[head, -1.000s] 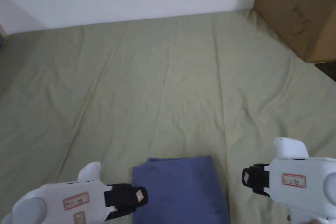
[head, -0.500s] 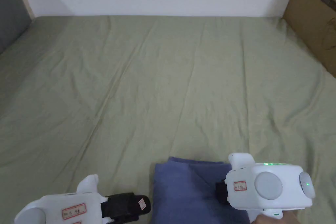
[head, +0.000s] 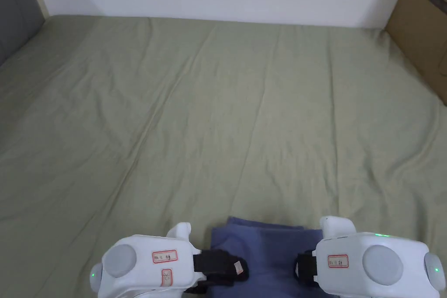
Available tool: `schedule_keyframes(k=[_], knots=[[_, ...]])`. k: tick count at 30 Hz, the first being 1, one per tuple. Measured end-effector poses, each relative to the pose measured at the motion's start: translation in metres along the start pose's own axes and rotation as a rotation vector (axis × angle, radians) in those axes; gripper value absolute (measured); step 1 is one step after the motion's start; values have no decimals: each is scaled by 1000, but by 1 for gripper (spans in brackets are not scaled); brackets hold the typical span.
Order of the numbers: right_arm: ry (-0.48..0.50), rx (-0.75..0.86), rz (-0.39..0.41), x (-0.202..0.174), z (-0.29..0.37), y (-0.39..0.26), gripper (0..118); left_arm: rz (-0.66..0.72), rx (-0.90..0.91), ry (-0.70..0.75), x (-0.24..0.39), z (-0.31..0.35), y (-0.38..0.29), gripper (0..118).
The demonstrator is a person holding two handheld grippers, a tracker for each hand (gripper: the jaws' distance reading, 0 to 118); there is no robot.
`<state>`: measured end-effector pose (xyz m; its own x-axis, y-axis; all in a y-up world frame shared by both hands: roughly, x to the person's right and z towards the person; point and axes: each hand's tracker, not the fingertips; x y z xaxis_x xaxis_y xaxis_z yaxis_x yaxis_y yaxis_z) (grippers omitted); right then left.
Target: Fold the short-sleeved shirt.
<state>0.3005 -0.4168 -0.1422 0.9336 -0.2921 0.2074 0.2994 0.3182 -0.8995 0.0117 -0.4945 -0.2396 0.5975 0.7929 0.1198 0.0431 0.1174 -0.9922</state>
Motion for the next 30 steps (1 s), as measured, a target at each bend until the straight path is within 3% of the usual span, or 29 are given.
schedule_keyframes(k=[3, 10, 16, 22, 24, 25, 26, 28, 30], knots=[[-11, 19, -2, -6, 10, 3, 0, 71, 1, -145, -12, 11, 0, 33], [1, 104, 27, -26, 33, 21, 0, -109, 61, 105, -13, 100, 28, 33], [-4, 110, 17, -30, 26, 27, 0, -252, 184, 680, -34, 226, 71, 33], [-10, 82, 15, -34, 14, 25, 0, -419, 56, 1418, -75, 269, 114, 33], [-11, 75, 15, -35, 12, 24, 0, -399, 57, 1496, -97, 274, 121, 35], [-9, 70, 15, -34, 11, 24, 0, -370, 47, 1489, -106, 276, 125, 45], [-9, 66, 16, -34, 11, 24, 0, -332, 45, 1476, -109, 277, 125, 69], [-17, 64, 25, -34, 11, 23, 0, -293, 87, 1499, -114, 279, 125, 96], [-27, 68, 32, -32, 12, 23, 0, -294, 169, 1486, -108, 281, 119, 100]])
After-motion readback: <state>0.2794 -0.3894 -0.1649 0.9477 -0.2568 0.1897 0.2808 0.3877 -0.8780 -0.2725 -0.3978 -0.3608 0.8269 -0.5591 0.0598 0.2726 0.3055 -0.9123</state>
